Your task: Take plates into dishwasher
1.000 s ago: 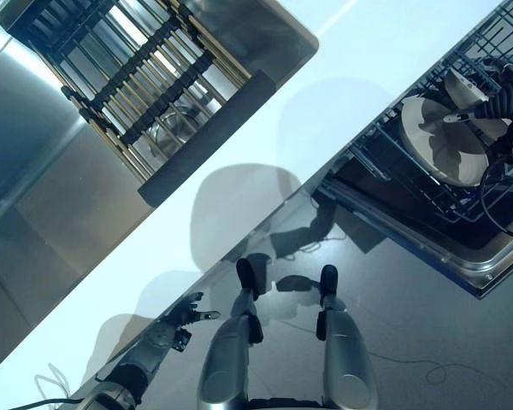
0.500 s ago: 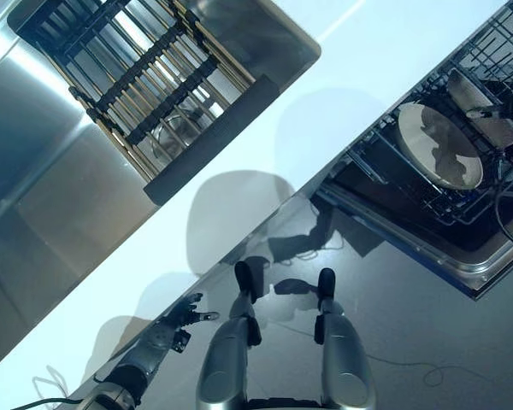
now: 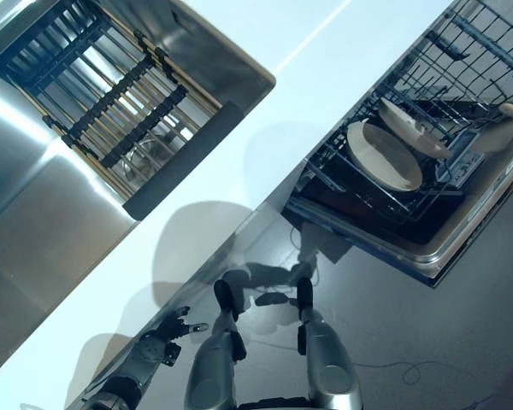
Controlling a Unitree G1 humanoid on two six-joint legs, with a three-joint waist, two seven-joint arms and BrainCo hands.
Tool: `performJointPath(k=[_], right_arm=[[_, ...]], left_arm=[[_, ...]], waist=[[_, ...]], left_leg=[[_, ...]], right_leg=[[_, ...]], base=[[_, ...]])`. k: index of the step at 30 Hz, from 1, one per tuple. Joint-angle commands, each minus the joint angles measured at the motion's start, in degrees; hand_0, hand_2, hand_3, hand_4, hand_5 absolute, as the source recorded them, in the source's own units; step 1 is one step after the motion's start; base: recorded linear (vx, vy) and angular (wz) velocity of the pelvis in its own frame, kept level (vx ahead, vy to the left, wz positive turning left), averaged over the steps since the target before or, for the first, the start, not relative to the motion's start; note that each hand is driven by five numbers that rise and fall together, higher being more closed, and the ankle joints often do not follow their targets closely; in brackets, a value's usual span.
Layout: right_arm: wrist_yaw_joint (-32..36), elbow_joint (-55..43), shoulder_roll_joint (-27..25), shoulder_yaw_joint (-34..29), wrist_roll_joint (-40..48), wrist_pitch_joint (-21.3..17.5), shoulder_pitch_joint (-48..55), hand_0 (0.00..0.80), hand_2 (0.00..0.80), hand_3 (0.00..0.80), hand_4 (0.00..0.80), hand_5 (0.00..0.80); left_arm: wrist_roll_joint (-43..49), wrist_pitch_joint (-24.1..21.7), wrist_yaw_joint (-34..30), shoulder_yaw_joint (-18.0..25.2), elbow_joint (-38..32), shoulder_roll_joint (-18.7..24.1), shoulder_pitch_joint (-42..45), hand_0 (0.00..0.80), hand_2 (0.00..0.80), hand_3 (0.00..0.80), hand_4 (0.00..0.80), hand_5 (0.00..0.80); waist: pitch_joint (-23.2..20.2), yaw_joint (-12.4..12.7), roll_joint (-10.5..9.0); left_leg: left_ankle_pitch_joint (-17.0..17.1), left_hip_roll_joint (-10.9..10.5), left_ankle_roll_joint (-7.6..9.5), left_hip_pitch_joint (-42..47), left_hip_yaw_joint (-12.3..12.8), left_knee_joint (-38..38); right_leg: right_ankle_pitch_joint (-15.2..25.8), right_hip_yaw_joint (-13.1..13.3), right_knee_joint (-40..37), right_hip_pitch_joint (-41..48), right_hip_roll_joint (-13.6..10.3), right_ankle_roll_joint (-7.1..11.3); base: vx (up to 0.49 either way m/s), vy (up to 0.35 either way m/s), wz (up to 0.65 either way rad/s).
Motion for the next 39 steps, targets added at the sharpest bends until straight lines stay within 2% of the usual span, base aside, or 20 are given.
performJointPath(k=[1, 2, 4, 7, 8, 10, 11, 15, 21, 28, 34, 39], right_arm=[[-1.5, 0.1, 1.9, -5.7, 12.9, -4.4, 1.0, 0.0, 0.0, 0.0, 0.0, 0.0], [-1.8, 0.6, 2.8, -6.2, 15.9, -4.2, 1.5, 0.0, 0.0, 0.0, 0.0, 0.0], [-0.9, 3.4, 7.8, -7.8, 23.0, -5.8, 4.2, 0.0, 0.0, 0.0, 0.0, 0.0], [-1.2, 7.3, 12.9, -8.4, 28.3, -6.6, 6.0, 0.0, 0.0, 0.0, 0.0, 0.0], [-1.3, 7.7, 13.2, -8.5, 28.8, -6.7, 6.1, 0.0, 0.0, 0.0, 0.0, 0.0], [-0.6, 14.2, 16.4, -8.6, 31.8, -8.0, 6.8, 0.0, 0.0, 0.0, 0.0, 0.0], [-0.9, 15.3, 16.8, -8.5, 31.8, -7.7, 6.8, 0.0, 0.0, 0.0, 0.0, 0.0], [-0.6, 25.6, 18.4, -8.0, 36.7, -10.7, 6.6, 0.0, 0.0, 0.0, 0.0, 0.0], [-0.8, 35.9, 18.8, -6.7, 35.9, -14.9, 4.7, 0.0, 0.0, 0.0, 0.0, 0.0], [4.8, 43.5, 18.6, -5.4, 36.8, -14.4, 3.0, 0.0, 0.0, 0.0, 0.0, 0.0], [10.0, 43.3, 22.0, -1.5, 33.2, -15.7, 2.0, 0.0, 0.0, 0.0, 0.0, 0.0], [17.3, 39.5, 25.0, 3.3, 27.1, -18.1, 1.0, 0.0, 0.0, 0.0, 0.0, 0.0]], left_arm=[[2.5, -2.1, 1.6, 3.0, 5.3, 1.7, -3.0, 0.0, 0.0, 0.0, 0.0, 0.0], [2.6, -2.0, 1.5, 2.9, 5.4, 1.7, -3.1, 0.0, 0.0, 0.0, 0.0, 0.0], [2.3, -1.6, 1.8, 2.5, 5.9, 0.7, -3.7, 0.0, 0.0, 0.0, 0.0, 0.0], [1.5, -1.8, 2.5, 1.6, 6.7, -0.2, -4.6, 0.0, 0.0, 0.0, 0.0, 0.0], [1.4, -1.8, 2.5, 1.5, 6.8, -0.2, -4.7, 0.0, 0.0, 0.0, 0.0, 0.0], [0.8, -2.4, 2.9, 1.1, 7.2, -1.0, -5.2, 0.0, 0.0, 0.0, 0.0, 0.0], [0.7, -2.5, 3.0, 1.0, 7.1, -1.0, -5.3, 0.0, 0.0, 0.0, 0.0, 0.0], [-0.3, -3.2, 2.9, 0.4, 6.6, -0.7, -6.4, 0.0, 0.0, 0.0, 0.0, 0.0], [-3.0, -4.1, 2.5, -0.4, 6.0, -0.8, -8.0, 0.0, 0.0, 0.0, 0.0, 0.0], [-4.9, -5.4, 2.1, -0.9, 5.9, -2.1, -8.6, 0.0, 0.0, 0.0, 0.0, 0.0], [-4.8, -4.9, 1.5, -1.3, 4.7, -2.3, -8.5, 0.0, 0.0, 0.0, 0.0, 0.0], [-3.4, -4.4, 1.2, -1.2, 3.9, -2.5, -8.5, 0.0, 0.0, 0.0, 0.0, 0.0]], waist=[[-6.6, -0.5, -0.34], [-6.8, -0.6, -0.34], [-7.0, -1.2, -0.07], [-6.9, -1.6, 0.47], [-6.9, -1.6, 0.49], [-6.6, -1.7, 1.81], [-6.6, -1.7, 2.09], [-5.6, -1.0, 4.92], [-3.9, -0.1, 10.42], [-2.7, 0.5, 15.0], [-2.0, 0.6, 15.83], [-2.1, 1.1, 15.11]], left_leg=[[-5.5, -2.4, -0.13, 2.3, -0.3, -0.1], [-5.6, -2.4, -0.16, 2.4, -0.3, -0.1], [-5.6, -2.5, -0.16, 2.8, -0.1, -0.1], [-5.7, -2.6, 0.01, 3.1, 0.1, -0.1], [-5.7, -2.6, 0.02, 3.1, 0.1, -0.1], [-5.6, -3.1, 0.02, 3.1, 0.1, -0.1], [-5.6, -3.2, 0.03, 3.1, 0.1, -0.1], [-5.1, -4.0, 0.17, 2.2, -0.1, -0.1], [-3.3, -4.9, -0.12, 0.1, -1.3, -0.1], [-1.7, -5.4, -0.7, -2.0, -2.7, -0.1], [-1.4, -5.8, -1.0, -2.5, -3.4, -0.1], [-1.5, -5.5, -1.0, -2.3, -3.5, -0.1]], right_leg=[[-7.5, 0.0, 10.1, -2.3, 4.9, -1.34], [-7.5, 0.1, 10.1, -2.2, 4.9, -1.33], [-7.4, 0.4, 9.9, -1.9, 4.7, -1.34], [-7.3, 0.7, 9.8, -1.8, 4.5, -1.47], [-7.3, 0.7, 9.9, -1.8, 4.4, -1.47], [-7.2, 0.8, 9.9, -1.9, 3.9, -1.5], [-7.1, 0.8, 9.8, -2.0, 3.8, -1.48], [-7.5, 0.1, 11.1, -3.1, 2.5, -1.64], [-9.7, -0.9, 15.5, -6.0, 1.0, -2.48], [-12.9, -1.3, 21.0, -9.4, 0.1, -3.72], [-15.0, -1.8, 23.4, -10.3, -0.2, -4.31], [-15.0, -2.7, 23.1, -9.8, 0.3, -4.64]], base=[[0.0, 0.0, 0.0], [0.0, 0.0, 0.0], [0.006, 0.014, -0.02], [-0.003, 0.028, -0.06], [-0.013, 0.043, -0.05], [-0.017, 0.057, -0.03], [-0.036, 0.057, -0.01], [-0.076, 0.046, 0.0], [-0.105, 0.054, -0.03], [-0.086, 0.008, 0.02], [-0.032, -0.03, 0.08], [0.004, -0.036, 0.02]])
